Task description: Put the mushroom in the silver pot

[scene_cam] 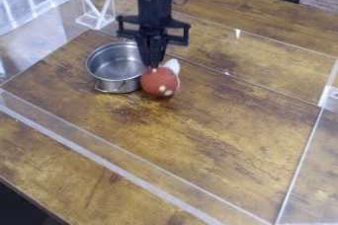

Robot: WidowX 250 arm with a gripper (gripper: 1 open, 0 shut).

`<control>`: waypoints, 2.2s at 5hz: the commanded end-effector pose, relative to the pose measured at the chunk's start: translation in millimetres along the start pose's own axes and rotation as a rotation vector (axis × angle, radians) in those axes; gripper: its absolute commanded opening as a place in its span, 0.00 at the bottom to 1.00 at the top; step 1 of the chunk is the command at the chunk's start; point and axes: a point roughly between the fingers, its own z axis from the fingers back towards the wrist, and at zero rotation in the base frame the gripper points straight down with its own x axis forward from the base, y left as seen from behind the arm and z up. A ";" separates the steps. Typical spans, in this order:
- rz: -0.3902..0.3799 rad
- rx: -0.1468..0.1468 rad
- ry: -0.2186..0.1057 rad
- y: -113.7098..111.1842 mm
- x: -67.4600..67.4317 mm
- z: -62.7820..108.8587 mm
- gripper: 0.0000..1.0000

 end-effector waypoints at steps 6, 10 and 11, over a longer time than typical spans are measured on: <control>-0.249 -0.011 -0.083 -31.0 6.1 32.5 1.00; -0.275 -0.020 -0.079 -18.5 26.4 13.4 1.00; -0.267 -0.030 -0.078 -8.0 31.9 15.3 1.00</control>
